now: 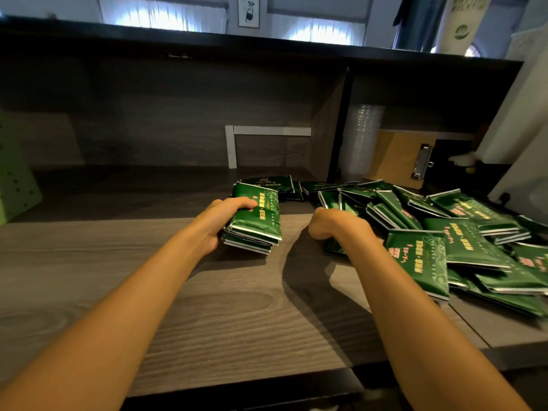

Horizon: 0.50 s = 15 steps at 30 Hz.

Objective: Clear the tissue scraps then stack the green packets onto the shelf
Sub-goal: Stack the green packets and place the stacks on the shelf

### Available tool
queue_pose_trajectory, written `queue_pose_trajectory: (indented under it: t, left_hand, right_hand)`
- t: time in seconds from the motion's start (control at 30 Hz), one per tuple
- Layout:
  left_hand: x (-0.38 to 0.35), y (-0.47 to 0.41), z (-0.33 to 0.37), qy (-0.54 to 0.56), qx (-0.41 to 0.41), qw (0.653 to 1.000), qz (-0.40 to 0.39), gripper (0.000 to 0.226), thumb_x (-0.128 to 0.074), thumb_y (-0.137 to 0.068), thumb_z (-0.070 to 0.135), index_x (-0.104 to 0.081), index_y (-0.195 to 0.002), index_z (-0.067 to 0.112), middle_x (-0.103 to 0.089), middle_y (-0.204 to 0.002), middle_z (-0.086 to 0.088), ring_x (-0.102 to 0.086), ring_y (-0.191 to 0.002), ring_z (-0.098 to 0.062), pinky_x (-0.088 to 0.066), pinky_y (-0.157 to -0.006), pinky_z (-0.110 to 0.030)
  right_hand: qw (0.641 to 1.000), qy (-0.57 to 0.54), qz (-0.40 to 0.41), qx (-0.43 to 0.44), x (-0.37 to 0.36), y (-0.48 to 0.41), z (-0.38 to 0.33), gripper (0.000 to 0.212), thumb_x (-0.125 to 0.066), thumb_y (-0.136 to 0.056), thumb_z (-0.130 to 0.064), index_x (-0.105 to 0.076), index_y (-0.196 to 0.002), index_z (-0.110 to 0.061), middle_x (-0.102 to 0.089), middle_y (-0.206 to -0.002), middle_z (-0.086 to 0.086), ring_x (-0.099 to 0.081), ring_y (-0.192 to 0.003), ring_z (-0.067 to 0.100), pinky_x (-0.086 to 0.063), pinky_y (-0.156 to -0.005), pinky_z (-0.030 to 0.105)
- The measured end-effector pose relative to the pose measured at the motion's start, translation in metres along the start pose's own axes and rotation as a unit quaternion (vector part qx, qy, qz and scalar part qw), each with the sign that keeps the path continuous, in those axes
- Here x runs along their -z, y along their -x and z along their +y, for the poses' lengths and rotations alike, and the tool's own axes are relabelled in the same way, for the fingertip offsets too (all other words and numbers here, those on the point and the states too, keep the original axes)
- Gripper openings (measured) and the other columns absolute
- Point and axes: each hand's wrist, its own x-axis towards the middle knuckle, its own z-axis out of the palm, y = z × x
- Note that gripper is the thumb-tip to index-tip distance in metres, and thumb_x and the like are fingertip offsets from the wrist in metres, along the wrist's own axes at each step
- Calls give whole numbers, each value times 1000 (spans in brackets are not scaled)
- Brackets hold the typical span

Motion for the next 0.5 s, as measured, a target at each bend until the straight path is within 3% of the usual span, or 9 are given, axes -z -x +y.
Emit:
queue_pose_trajectory:
  t: [0.07,0.13,0.3,0.4,0.5]
  left_hand:
    - [2,-1,0,4,1,1000,6,56,-69,-80,25,-46,-129,8,-69,-99,-14,-69,-77,-23,-51,-55,-28]
    - [5,-3,1,13,1,1000,16,58,-69,-79,25,-45,-130,9,-68,-102,-14,-69,-79,-23,-51,-54,-28]
    - [19,-8,4,37,-9,998,59,53,-69,-80,22,-49,-127,8,-67,-105,-16,-67,-83,-25,-51,-59,-31]
    - [26,-11,2,42,-2,996,80,55,-70,-78,22,-49,-127,9,-66,-107,-15,-66,-88,-27,-52,-64,-34]
    - [26,-12,0,28,5,996,80,56,-71,-77,23,-49,-127,10,-66,-108,-14,-66,-91,-27,-52,-64,-34]
  right_hand:
    - [1000,2,0,19,1,3,-9,45,-47,-94,-14,-38,-136,-1,-44,-137,21,-47,-121,37,-43,-93,37]
    - [998,-21,2,57,3,9,-21,52,-48,-96,-14,-27,-143,-2,-38,-142,19,-45,-124,36,-41,-90,37]
    - [978,-164,21,131,8,15,-32,46,-42,-98,-8,-31,-142,-7,-43,-138,17,-50,-117,30,-43,-90,35]
    - [981,-144,75,110,4,12,-25,54,-55,-93,-34,-40,-133,-2,-46,-135,17,-49,-119,31,-42,-95,37]
    - [989,-116,29,91,-4,5,-23,76,-62,-84,-48,-32,-139,-5,-32,-145,17,-39,-129,33,-39,-104,41]
